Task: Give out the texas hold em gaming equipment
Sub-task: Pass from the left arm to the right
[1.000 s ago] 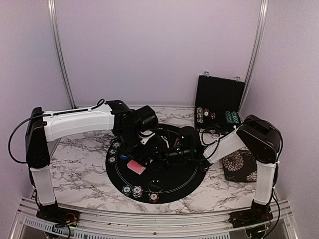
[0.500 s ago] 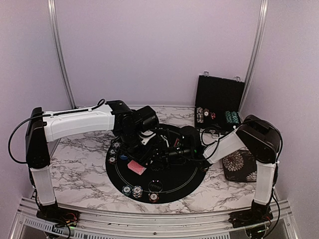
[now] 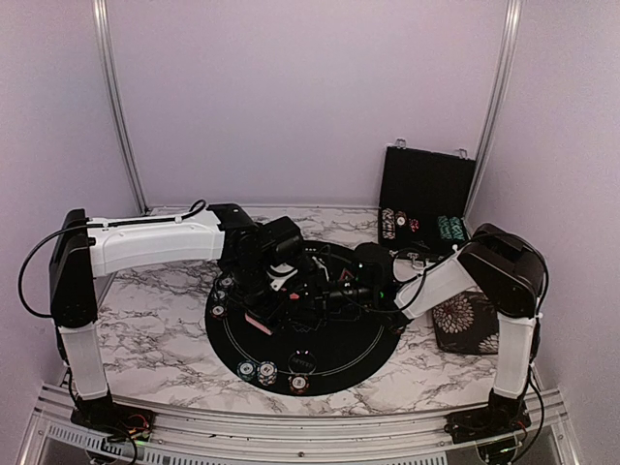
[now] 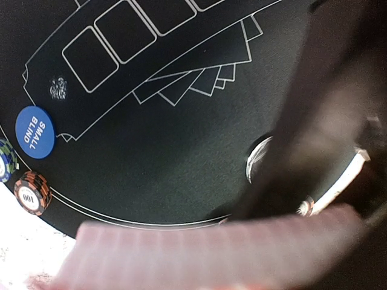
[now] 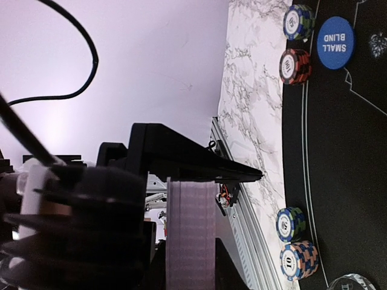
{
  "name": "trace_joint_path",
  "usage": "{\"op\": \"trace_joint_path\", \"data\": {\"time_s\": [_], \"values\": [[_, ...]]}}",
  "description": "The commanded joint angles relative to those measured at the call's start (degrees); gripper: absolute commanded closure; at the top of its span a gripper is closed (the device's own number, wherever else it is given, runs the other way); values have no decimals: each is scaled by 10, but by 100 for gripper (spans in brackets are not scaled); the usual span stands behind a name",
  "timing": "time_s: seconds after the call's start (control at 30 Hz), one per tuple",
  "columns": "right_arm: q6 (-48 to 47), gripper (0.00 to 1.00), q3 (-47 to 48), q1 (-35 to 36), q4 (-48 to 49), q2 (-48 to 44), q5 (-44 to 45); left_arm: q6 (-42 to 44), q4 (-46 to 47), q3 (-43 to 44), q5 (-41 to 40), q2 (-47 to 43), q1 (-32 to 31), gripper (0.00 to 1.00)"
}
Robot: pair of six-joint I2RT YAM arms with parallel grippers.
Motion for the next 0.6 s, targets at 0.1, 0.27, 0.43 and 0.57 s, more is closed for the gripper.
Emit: {"op": "trace_joint_path", "data": {"time_s": [0.1, 0.27, 0.43, 0.57], "values": [[13, 100, 11, 4, 56, 2, -7, -1, 3, 9, 4, -21, 4, 17], [2, 100, 11, 3, 39, 4, -3, 0, 5, 35, -7, -26, 5, 17], [2, 100, 12, 3, 40, 3, -1, 2, 7, 32, -5, -32, 8, 17], [-3, 100, 12, 3, 35, 2, 2, 7, 8, 23, 6, -39, 9, 21]]}}
